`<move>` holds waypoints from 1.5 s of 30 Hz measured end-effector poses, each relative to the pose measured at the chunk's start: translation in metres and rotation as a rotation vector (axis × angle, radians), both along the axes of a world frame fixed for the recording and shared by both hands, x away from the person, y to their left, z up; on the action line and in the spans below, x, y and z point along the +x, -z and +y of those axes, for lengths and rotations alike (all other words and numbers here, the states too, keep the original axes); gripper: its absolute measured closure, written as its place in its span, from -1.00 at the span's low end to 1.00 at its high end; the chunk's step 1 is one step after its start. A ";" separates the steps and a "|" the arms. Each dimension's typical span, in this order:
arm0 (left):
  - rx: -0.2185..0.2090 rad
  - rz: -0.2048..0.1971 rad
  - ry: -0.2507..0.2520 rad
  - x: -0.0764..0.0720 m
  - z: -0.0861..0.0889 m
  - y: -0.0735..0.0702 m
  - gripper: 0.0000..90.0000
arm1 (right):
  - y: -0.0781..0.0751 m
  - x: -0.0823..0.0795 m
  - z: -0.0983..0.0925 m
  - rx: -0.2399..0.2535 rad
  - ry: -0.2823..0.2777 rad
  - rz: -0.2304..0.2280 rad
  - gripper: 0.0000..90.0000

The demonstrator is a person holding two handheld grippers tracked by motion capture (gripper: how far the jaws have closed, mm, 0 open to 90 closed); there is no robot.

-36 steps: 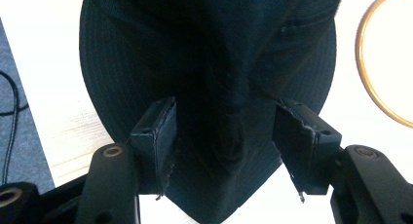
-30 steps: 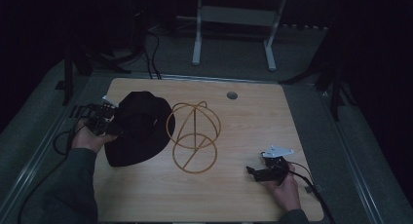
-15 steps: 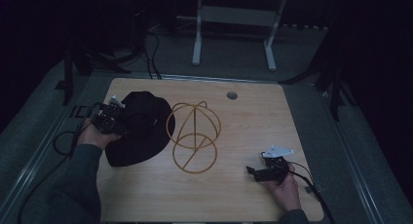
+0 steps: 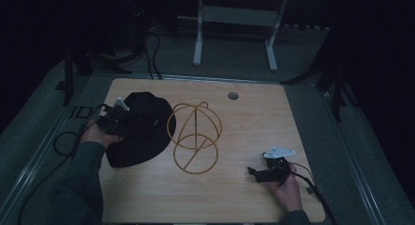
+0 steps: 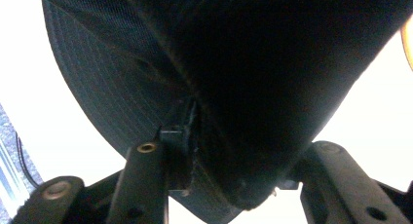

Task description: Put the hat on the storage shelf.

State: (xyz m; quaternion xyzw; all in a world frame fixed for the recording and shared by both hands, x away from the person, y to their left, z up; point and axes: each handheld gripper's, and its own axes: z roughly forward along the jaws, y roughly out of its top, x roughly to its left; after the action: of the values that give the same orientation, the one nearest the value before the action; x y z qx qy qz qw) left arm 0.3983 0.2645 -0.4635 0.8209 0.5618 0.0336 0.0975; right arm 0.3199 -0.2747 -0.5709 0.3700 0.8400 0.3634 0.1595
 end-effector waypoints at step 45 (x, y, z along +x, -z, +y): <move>0.044 -0.052 0.133 -0.014 -0.008 -0.034 0.96 | 0.000 0.000 0.000 0.000 -0.001 -0.001 -0.75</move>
State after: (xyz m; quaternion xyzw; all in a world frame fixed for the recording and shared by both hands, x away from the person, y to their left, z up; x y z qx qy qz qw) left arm 0.3843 0.2568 -0.4291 0.8571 0.5025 0.0606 0.0957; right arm 0.3198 -0.2750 -0.5710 0.3694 0.8401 0.3638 0.1597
